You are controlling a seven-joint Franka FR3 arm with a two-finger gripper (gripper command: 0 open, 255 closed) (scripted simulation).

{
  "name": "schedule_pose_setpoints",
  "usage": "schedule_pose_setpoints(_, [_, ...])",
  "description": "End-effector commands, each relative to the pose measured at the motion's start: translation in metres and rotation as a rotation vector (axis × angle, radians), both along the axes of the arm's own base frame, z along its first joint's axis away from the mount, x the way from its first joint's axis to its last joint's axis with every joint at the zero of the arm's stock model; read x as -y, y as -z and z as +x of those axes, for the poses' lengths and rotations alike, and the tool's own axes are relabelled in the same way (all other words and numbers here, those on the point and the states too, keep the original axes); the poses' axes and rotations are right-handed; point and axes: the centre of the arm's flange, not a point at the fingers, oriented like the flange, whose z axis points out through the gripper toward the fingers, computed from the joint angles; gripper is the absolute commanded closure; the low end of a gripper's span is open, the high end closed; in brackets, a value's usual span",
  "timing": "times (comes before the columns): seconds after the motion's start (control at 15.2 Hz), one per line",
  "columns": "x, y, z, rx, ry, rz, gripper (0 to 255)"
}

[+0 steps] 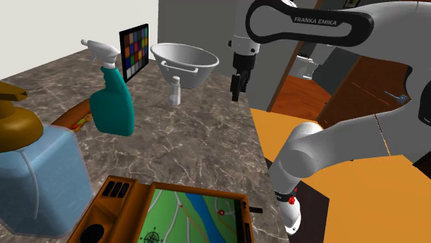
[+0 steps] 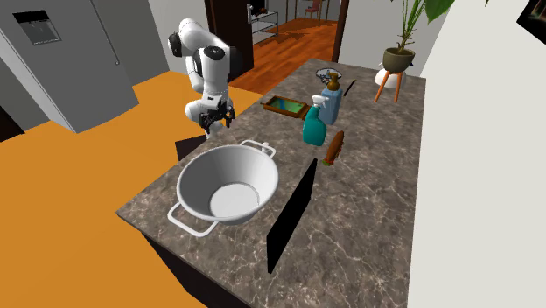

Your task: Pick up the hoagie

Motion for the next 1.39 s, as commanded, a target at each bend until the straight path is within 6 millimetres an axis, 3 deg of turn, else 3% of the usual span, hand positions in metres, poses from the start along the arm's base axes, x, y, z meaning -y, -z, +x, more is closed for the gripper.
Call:
schedule_pose_setpoints(0.0, [0.0,0.0,0.0,0.0,0.0,0.0,0])
schedule_pose_setpoints(0.66, [-0.123,0.011,0.009,0.018,0.267,0.014,0])
schedule_pose_setpoints(1.32, [-0.239,0.021,0.05,0.035,0.534,0.027,0])
